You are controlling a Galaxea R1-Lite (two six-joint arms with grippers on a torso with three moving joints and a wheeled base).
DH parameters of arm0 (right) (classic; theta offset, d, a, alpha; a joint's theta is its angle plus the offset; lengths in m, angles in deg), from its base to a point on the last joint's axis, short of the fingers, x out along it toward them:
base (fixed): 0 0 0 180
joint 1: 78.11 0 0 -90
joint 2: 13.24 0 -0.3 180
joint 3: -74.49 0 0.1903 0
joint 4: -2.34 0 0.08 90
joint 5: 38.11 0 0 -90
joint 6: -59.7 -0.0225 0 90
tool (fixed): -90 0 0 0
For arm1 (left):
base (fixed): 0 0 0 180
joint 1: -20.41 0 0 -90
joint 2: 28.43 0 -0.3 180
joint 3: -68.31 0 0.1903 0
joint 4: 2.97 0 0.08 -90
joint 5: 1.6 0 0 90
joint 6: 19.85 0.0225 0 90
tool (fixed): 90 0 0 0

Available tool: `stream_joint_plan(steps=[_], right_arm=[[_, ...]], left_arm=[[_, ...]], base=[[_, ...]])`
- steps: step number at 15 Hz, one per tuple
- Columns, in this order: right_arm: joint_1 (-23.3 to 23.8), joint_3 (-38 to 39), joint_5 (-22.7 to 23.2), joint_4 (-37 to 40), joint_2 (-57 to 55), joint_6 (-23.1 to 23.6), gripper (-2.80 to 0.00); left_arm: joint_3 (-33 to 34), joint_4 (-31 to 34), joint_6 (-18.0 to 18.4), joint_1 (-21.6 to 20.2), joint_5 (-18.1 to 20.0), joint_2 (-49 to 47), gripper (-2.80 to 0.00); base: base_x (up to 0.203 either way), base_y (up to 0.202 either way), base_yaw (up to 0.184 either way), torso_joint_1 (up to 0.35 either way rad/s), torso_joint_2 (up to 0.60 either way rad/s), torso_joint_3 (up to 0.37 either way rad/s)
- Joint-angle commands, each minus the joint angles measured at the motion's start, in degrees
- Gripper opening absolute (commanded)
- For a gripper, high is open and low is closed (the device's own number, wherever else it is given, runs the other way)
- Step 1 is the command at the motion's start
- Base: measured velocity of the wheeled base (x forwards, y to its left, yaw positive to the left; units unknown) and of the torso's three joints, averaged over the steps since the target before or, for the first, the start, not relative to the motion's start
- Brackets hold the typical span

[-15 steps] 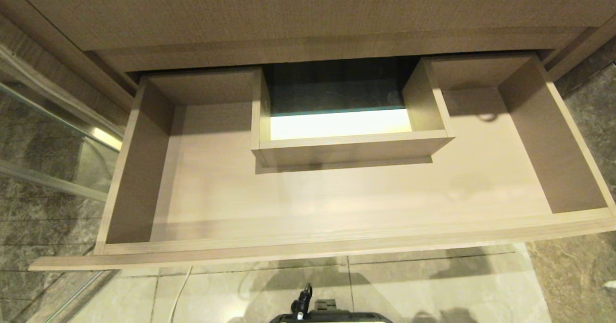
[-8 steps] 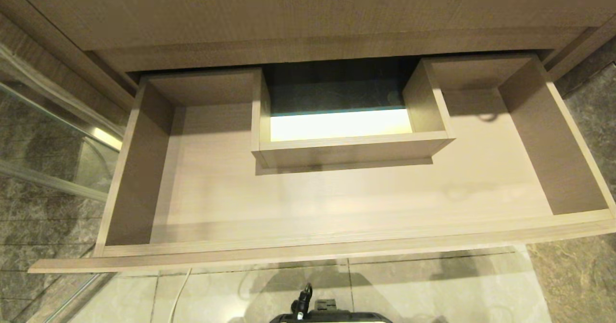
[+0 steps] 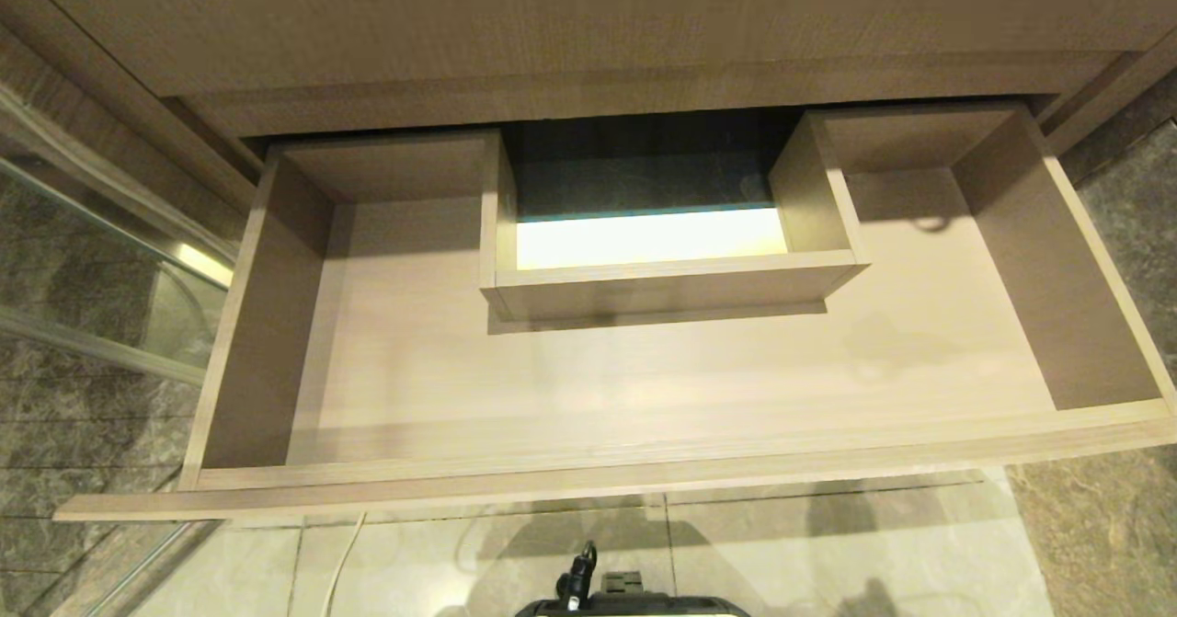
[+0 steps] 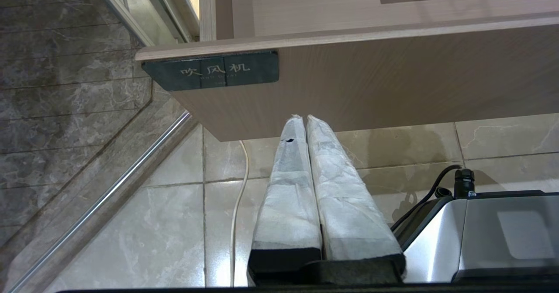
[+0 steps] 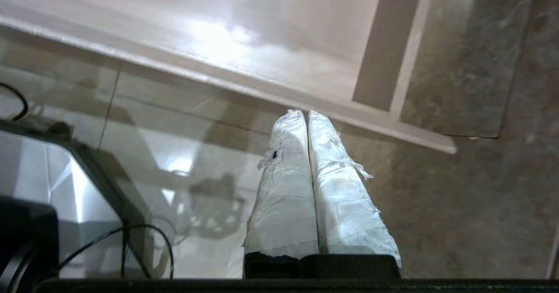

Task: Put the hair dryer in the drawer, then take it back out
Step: Pick up the hairdryer

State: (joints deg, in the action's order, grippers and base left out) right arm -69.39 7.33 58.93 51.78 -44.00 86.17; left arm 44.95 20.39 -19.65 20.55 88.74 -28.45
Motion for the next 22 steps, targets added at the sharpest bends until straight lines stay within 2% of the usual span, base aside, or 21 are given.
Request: stream_joint_plan(steps=[1,6,18,22], right_arm=[[1.8,0.0,0.1,-0.3,1.7,0.2,-2.80],[2.9,0.2,0.2,-2.2,4.7,0.3,-2.80],[2.9,0.0,0.2,-9.1,4.0,0.2,-2.80],[3.5,-0.8,0.2,-9.2,3.7,0.2,-2.80]], left_arm=[[0.0,0.0,0.0,0.0,0.0,0.0,-2.80],[0.1,0.0,0.0,0.0,0.0,0.0,-2.80],[0.0,0.0,0.0,0.0,0.0,0.0,-2.80],[0.0,0.0,0.0,0.0,0.0,0.0,-2.80]], base=[[0.000,0.000,0.000,0.026,-0.08,-0.029],[0.000,0.000,0.000,0.215,-0.12,-0.111],[0.000,0.000,0.000,0.172,-0.51,-0.197],[0.000,0.000,0.000,0.405,-0.50,-0.239]])
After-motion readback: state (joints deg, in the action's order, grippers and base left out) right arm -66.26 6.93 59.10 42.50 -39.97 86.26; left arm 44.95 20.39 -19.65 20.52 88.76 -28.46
